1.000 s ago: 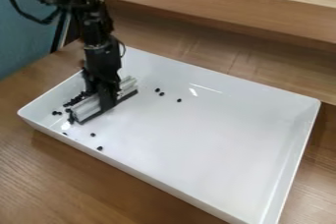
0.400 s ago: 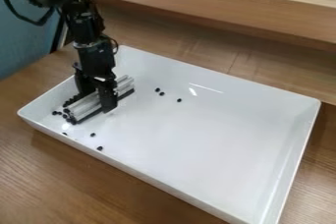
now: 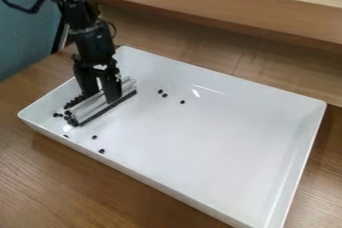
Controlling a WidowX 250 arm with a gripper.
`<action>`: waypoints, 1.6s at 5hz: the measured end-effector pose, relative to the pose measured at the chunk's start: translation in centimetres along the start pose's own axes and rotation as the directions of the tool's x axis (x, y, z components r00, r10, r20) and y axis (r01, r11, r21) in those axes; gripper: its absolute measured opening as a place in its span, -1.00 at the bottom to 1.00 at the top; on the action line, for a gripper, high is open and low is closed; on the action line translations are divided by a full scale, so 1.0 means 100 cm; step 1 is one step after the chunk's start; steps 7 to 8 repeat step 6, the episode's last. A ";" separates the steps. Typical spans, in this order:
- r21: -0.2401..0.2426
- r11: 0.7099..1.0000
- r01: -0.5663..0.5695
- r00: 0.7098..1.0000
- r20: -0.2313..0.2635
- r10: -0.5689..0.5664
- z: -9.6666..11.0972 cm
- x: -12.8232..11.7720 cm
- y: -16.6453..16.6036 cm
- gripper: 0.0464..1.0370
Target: Sweep into pile
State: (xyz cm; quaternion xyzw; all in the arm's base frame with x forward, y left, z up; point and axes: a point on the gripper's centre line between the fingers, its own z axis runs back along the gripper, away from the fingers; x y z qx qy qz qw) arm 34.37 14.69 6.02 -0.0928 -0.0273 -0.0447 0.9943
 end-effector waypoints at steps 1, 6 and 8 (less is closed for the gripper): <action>0.033 0.999 -0.030 1.000 0.005 0.030 0.016 0.000 0.000 0.93; 0.052 0.993 0.103 0.994 -0.028 -0.101 0.043 0.046 -0.128 0.93; 0.052 0.993 0.103 0.994 -0.028 -0.101 0.043 0.046 -0.128 0.93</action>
